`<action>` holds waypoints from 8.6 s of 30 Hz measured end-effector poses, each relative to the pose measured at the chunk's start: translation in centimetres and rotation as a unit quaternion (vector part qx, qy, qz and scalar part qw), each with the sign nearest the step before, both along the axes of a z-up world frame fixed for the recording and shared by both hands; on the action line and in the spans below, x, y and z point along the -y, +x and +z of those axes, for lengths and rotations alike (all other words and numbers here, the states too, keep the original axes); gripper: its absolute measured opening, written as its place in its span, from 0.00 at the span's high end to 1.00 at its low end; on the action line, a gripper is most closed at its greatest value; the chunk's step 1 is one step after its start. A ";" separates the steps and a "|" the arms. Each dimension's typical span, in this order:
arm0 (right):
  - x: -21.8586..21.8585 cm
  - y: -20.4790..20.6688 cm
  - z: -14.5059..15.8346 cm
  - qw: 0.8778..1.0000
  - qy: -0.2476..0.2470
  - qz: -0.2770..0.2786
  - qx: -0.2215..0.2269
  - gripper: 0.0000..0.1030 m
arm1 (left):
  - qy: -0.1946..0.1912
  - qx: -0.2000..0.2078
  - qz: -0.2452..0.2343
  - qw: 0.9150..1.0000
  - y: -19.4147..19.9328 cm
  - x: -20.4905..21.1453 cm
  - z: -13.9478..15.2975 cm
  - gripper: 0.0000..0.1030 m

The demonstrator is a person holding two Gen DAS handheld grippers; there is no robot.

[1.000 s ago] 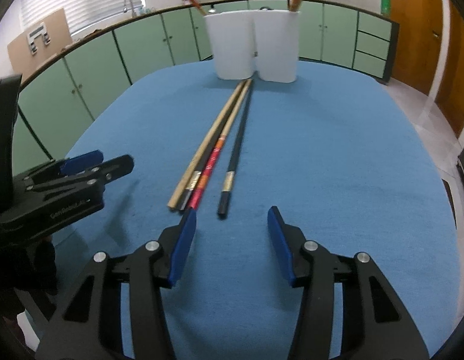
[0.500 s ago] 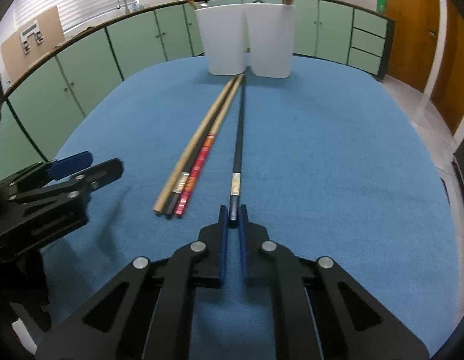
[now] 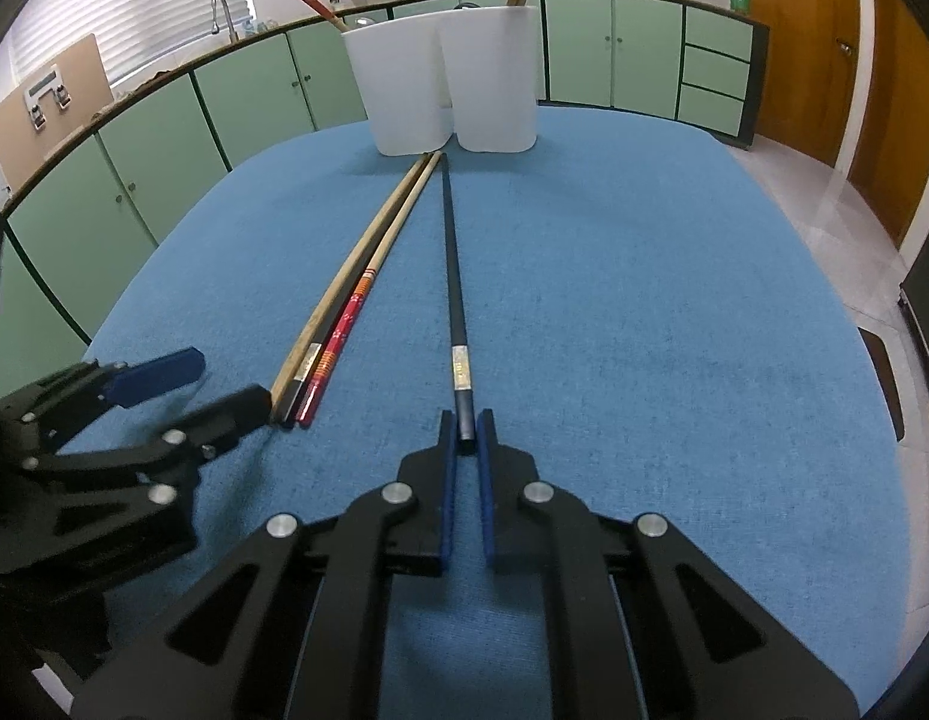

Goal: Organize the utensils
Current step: 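Grasp a black chopstick with the right gripper and a wooden one with the left, then lift both chopsticks and drop them into the white holder, opening both grippers, then move both open grippers back over the last two chopsticks, then grasp the red-patterned chopstick with the right gripper while the left grasps the black one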

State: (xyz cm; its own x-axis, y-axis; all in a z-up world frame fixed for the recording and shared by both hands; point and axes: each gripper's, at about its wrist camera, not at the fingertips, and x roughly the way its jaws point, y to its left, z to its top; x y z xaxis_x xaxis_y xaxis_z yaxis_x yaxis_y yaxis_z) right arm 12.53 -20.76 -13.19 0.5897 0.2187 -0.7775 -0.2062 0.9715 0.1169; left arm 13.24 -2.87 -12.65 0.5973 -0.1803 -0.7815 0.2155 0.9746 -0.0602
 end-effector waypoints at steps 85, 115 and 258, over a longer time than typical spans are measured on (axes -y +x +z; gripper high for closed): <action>0.8 4.6 21.8 0.978 0.050 0.083 0.185 0.94 | -0.020 0.215 -0.031 0.976 1.4 -0.5 18.7 0.94; 1.8 20.7 28.4 0.960 0.070 0.009 0.270 0.94 | -0.034 0.316 -0.007 0.948 17.2 1.0 26.0 0.94; -4.5 0.1 0.1 0.999 -0.008 0.032 -0.004 0.95 | 0.014 0.029 0.090 0.995 0.6 -6.7 0.1 0.27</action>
